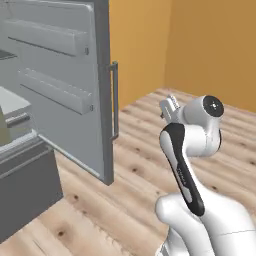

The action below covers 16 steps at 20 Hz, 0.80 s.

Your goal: Move the mug from next to the sink to the open cabinet. Then, move the bowl with the steak to the fridge to clear the area for faucet cleaning.

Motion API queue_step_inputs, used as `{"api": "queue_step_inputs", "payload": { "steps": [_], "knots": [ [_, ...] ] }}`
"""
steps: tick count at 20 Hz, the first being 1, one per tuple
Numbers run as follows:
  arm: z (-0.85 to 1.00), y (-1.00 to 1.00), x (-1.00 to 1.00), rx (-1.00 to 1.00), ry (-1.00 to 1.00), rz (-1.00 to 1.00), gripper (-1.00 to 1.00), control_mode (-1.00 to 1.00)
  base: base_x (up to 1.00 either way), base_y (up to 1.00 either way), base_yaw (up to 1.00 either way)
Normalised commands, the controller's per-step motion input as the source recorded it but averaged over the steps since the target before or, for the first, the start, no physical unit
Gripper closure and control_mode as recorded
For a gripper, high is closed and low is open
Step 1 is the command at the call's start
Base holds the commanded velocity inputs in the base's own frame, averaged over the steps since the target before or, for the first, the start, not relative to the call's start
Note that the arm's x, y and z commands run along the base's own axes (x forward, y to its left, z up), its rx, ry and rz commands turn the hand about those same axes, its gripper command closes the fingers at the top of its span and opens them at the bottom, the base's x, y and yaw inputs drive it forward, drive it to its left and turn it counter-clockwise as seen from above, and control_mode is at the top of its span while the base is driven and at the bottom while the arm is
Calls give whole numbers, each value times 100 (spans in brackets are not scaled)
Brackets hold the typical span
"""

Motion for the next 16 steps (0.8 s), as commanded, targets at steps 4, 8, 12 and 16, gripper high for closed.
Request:
{"api": "queue_step_inputs", "payload": {
  "steps": [4, 8, 12, 16],
  "knots": [
    [0, 0, 0, 0, 0, 0, -100, 100, 0, -75, -87],
    [0, 0, 0, 0, 0, 0, -100, 100, 0, -56, -94],
    [0, 0, 0, 0, 0, 0, -100, 100, 5, -54, -93],
    [0, 0, 0, 0, 0, 0, -100, 100, 23, -38, -92]
  ]
}}
